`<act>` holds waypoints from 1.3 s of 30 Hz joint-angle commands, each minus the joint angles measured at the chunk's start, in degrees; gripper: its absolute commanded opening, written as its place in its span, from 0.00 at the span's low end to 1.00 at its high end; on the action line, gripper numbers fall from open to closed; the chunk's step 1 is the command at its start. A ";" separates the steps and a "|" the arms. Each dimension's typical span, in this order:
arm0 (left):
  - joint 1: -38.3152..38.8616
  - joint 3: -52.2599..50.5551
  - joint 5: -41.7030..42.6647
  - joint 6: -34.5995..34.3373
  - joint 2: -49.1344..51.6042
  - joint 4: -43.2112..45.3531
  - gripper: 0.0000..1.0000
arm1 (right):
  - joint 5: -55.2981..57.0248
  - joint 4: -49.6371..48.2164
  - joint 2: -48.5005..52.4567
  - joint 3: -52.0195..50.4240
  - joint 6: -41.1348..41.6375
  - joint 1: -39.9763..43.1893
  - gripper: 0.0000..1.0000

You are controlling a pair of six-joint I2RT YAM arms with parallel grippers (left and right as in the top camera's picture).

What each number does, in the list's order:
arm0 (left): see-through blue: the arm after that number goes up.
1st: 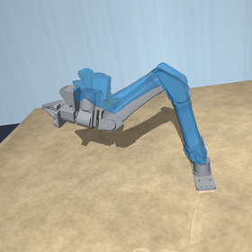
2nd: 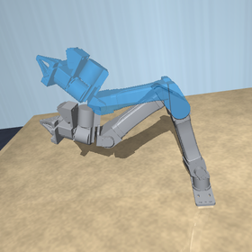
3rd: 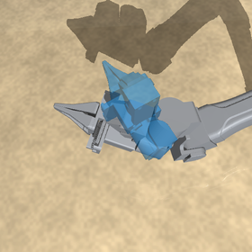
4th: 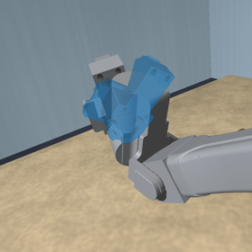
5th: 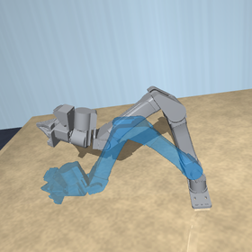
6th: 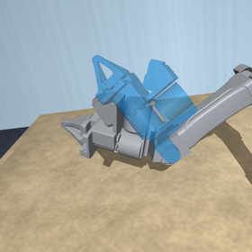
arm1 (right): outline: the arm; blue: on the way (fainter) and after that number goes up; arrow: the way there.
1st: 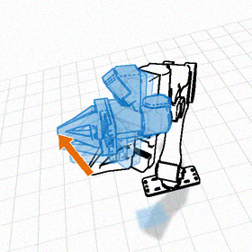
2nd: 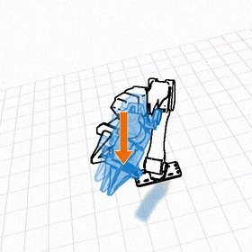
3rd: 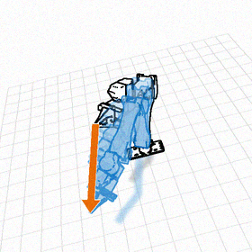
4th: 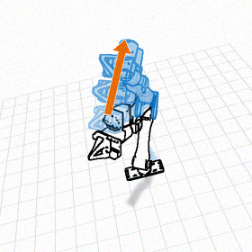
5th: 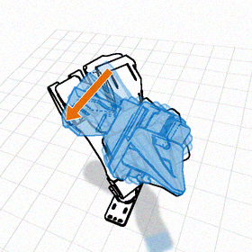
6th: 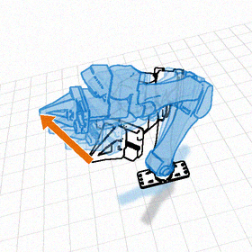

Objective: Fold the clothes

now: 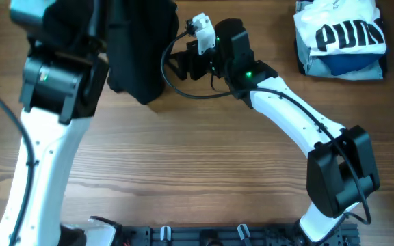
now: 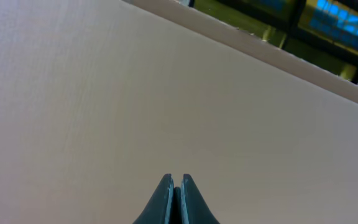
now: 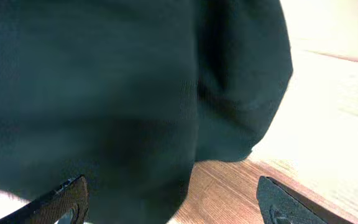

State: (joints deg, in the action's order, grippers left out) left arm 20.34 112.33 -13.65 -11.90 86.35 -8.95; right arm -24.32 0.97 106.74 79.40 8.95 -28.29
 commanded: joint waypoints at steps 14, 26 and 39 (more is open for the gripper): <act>0.39 2.12 -5.20 3.13 -7.96 -8.72 0.04 | -15.61 4.98 1.77 0.42 2.97 2.62 0.04; -3.85 2.10 -15.17 10.25 -5.99 -17.92 0.04 | -1.77 33.83 -8.09 17.00 -12.48 22.49 0.04; 8.31 2.12 -15.02 9.97 -21.57 -34.86 0.04 | 16.98 61.18 -40.37 25.07 -8.81 22.75 0.04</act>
State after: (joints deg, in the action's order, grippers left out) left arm 27.75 113.14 -27.83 -2.33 68.29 -39.00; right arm -13.21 60.88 70.63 103.07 -2.42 -5.89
